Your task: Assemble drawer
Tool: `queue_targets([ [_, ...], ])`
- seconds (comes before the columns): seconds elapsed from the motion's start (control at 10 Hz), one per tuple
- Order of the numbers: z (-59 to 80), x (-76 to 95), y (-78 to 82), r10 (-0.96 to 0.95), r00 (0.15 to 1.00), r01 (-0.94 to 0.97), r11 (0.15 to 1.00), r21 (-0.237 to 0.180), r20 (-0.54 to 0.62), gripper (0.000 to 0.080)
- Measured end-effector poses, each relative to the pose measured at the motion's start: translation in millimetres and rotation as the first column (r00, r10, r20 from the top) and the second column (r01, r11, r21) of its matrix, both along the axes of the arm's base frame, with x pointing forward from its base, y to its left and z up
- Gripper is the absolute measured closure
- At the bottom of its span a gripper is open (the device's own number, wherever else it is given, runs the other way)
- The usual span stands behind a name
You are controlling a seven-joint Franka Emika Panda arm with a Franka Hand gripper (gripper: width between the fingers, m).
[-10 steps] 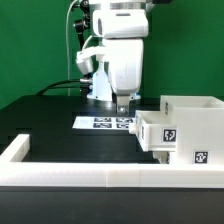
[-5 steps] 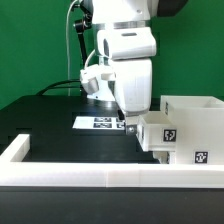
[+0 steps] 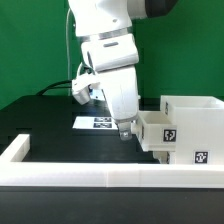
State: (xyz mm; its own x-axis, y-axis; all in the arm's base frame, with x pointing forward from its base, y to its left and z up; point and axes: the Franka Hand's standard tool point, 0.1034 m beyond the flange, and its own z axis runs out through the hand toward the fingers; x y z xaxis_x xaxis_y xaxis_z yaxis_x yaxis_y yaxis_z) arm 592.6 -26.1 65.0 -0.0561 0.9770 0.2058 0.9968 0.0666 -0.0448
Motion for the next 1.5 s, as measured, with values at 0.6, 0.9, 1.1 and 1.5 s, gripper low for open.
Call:
queue_targets([
  [0.6,0.8,2.8,23.0,-0.071,0.997,0.071,0.997,-0.006,-0.015,0.0150],
  [0.9,-0.5,2.7,25.8,-0.069,0.998,0.069,0.998,-0.004,-0.005,0.0150],
  [1.1,-6.4,0.9,32.1,-0.066,0.997,0.066,0.998,-0.003,0.037,0.0150],
  [1.5,-9.7,-3.3,61.6,-0.075,0.996,0.075,0.997,0.010,0.057,0.0150],
])
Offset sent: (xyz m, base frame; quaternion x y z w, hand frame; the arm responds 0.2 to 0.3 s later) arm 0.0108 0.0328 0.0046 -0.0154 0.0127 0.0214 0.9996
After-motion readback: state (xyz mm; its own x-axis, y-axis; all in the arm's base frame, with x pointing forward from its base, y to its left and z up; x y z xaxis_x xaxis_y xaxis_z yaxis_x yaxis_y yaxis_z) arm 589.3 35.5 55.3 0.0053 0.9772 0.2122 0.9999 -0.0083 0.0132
